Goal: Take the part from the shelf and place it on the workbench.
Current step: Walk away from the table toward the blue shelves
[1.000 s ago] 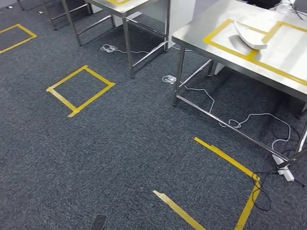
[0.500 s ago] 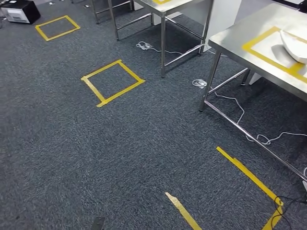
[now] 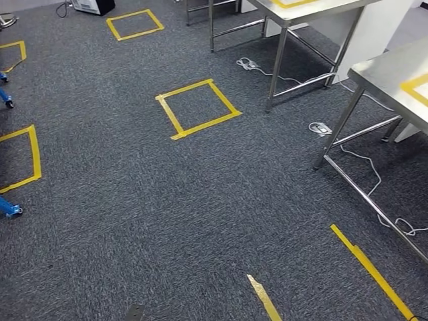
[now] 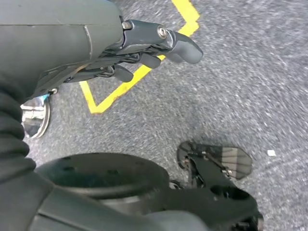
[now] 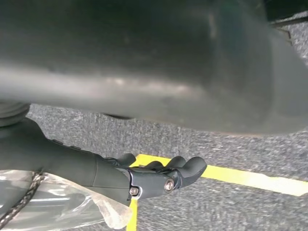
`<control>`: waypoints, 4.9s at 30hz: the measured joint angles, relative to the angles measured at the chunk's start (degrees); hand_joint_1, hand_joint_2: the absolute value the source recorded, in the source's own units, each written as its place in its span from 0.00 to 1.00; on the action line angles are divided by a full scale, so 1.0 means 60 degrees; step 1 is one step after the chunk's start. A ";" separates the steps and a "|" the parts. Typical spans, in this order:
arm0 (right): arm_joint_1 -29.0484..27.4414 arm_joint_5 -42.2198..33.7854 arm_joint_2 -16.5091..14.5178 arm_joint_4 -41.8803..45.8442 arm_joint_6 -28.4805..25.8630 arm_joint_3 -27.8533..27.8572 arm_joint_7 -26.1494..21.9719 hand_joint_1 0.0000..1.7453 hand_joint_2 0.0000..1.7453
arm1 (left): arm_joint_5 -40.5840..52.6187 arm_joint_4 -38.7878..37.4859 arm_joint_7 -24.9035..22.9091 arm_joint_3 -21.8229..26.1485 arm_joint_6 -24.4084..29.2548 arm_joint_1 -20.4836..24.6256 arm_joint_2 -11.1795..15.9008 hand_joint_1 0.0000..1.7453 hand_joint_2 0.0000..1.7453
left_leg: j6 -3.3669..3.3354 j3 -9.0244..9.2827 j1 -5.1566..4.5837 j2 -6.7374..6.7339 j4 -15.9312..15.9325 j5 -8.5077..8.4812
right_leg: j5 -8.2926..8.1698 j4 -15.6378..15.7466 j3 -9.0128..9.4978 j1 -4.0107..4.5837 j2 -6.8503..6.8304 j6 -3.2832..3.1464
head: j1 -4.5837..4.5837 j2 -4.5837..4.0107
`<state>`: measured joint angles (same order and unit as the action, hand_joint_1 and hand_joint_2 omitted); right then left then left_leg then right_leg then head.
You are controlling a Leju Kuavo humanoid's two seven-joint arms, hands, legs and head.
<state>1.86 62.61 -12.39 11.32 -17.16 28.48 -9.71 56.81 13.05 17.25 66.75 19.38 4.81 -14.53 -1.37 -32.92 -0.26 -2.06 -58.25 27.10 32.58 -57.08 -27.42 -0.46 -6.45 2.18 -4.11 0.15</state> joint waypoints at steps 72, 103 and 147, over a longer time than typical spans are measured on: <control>-0.0040 0.1110 -0.0093 -0.0055 -0.0340 0.0060 0.0051 0.00 0.00 | -0.0632 -0.0004 -0.0276 0.0258 0.0052 0.0156 -0.0077 0.00 0.00 | -0.0070 -0.0035 0.0021 0.1327 -0.0060 0.0010 | -0.0403 -0.0370 -0.0715 -0.0055 0.1727 -0.0124 | 0.0131 0.0000; 0.0322 0.1137 0.0601 -0.0030 0.1137 0.0103 0.0423 0.00 0.00 | 0.0681 -0.0007 -0.0939 0.0043 -0.1098 0.0116 0.0316 0.00 1.00 | 0.0144 -0.0010 0.0102 0.1356 -0.0065 0.0044 | -0.0395 -0.0346 -0.0658 -0.0142 0.1797 0.0024 | 0.0129 0.0000; 0.0189 0.1728 -0.0205 -0.0004 0.0430 -0.0311 0.1239 0.00 0.00 | 0.1362 -0.0033 -0.1526 -0.0944 -0.0895 0.0250 -0.0037 0.00 1.00 | 0.0431 -0.1086 0.0076 0.0399 -0.2416 0.0865 | -0.0356 -0.0218 -0.0554 -0.0044 0.0422 -0.0447 | -0.0066 0.0000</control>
<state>2.99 72.98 -13.62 11.30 -14.58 26.62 -2.27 64.98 12.85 8.09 61.09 14.01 6.31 -14.75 1.22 -39.43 0.20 0.34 -72.75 32.30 30.44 -58.39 -30.74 -0.72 -3.92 -0.50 -4.50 0.15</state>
